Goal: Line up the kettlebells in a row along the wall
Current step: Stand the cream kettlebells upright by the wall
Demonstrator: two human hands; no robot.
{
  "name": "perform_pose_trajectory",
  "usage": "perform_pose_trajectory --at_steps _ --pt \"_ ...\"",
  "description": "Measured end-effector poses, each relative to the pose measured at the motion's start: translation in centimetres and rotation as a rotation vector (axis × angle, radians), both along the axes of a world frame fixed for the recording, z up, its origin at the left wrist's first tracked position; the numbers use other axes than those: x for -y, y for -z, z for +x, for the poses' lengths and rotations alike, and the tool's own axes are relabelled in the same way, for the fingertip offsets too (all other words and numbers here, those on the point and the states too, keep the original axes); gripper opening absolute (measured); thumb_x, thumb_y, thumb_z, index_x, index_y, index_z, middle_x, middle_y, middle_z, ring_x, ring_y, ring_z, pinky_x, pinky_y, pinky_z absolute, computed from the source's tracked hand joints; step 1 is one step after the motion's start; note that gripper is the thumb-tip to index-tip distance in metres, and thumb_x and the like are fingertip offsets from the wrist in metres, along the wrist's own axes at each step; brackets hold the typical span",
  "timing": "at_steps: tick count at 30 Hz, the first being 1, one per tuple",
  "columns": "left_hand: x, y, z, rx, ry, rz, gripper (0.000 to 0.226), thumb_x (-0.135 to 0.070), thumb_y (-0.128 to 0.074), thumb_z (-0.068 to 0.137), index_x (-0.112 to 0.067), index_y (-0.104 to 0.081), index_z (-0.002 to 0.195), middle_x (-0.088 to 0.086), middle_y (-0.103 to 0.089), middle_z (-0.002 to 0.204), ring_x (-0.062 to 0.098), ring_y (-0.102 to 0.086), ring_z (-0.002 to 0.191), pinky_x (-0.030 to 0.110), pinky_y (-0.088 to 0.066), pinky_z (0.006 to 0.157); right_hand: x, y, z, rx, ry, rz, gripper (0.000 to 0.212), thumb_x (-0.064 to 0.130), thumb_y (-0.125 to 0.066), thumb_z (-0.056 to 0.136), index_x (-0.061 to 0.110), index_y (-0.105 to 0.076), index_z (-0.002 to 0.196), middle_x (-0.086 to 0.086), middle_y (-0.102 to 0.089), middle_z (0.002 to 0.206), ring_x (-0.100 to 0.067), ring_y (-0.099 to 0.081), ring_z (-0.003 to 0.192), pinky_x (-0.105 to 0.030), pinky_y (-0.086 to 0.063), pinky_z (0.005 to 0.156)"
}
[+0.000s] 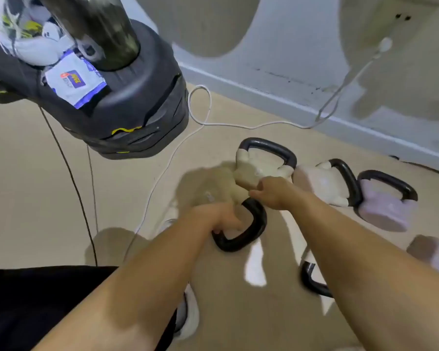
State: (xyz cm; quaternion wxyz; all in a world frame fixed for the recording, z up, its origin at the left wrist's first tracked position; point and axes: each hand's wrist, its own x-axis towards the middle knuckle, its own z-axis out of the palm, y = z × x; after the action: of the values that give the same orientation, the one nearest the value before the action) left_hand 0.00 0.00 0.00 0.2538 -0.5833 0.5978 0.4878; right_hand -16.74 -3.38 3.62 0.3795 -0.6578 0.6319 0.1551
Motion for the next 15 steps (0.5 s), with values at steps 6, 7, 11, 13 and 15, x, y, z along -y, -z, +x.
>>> perform_pose_trajectory --at_steps 6,7,11,13,15 --pt "-1.2 3.1 -2.0 -0.074 0.009 -0.001 0.055 -0.048 -0.072 0.077 -0.017 -0.060 0.121 0.001 -0.065 0.114 0.022 -0.062 0.101 0.038 -0.053 0.091 -2.2 4.3 0.1 0.258 0.309 0.133 0.048 0.057 -0.046 0.093 0.013 -0.063 0.099 -0.008 -0.067 0.095 -0.023 -0.060 0.081 -0.035 -0.044 0.071" --pt "-1.3 3.4 -2.3 -0.104 -0.005 0.009 0.056 -0.047 -0.072 0.078 -0.018 -0.060 0.123 0.001 -0.065 0.115 0.022 -0.062 0.102 0.037 -0.052 0.092 -2.3 4.7 0.3 0.349 0.405 0.155 0.044 0.053 -0.049 0.094 0.011 -0.063 0.092 -0.008 -0.066 0.088 -0.022 -0.058 0.074 -0.035 -0.044 0.069" --pt "-2.9 5.0 -2.8 -0.157 -0.066 0.052 0.058 -0.046 -0.073 0.078 -0.023 -0.057 0.128 -0.002 -0.063 0.115 0.020 -0.058 0.102 0.031 -0.048 0.090 -3.3 4.9 0.8 0.509 0.658 0.288 0.045 0.048 -0.053 0.098 0.007 -0.072 0.096 -0.013 -0.075 0.086 -0.019 -0.064 0.066 -0.027 -0.044 0.057" --pt "-4.1 6.2 -3.0 -0.151 -0.110 0.027 0.055 -0.046 -0.073 0.076 -0.023 -0.060 0.125 -0.002 -0.065 0.116 0.021 -0.061 0.105 0.032 -0.051 0.088 -3.9 4.9 1.1 0.588 0.730 0.299 0.037 0.045 -0.059 0.095 0.010 -0.068 0.089 -0.011 -0.071 0.081 -0.018 -0.062 0.063 -0.022 -0.045 0.053" --pt "-5.1 6.8 -3.2 -0.140 -0.166 -0.002 0.052 -0.043 -0.072 0.077 -0.023 -0.060 0.124 -0.002 -0.067 0.115 0.020 -0.062 0.103 0.034 -0.053 0.089 -4.1 4.8 1.5 0.607 0.783 0.268 0.034 0.042 -0.062 0.092 0.009 -0.064 0.083 -0.011 -0.065 0.073 -0.021 -0.059 0.062 -0.025 -0.048 0.060"
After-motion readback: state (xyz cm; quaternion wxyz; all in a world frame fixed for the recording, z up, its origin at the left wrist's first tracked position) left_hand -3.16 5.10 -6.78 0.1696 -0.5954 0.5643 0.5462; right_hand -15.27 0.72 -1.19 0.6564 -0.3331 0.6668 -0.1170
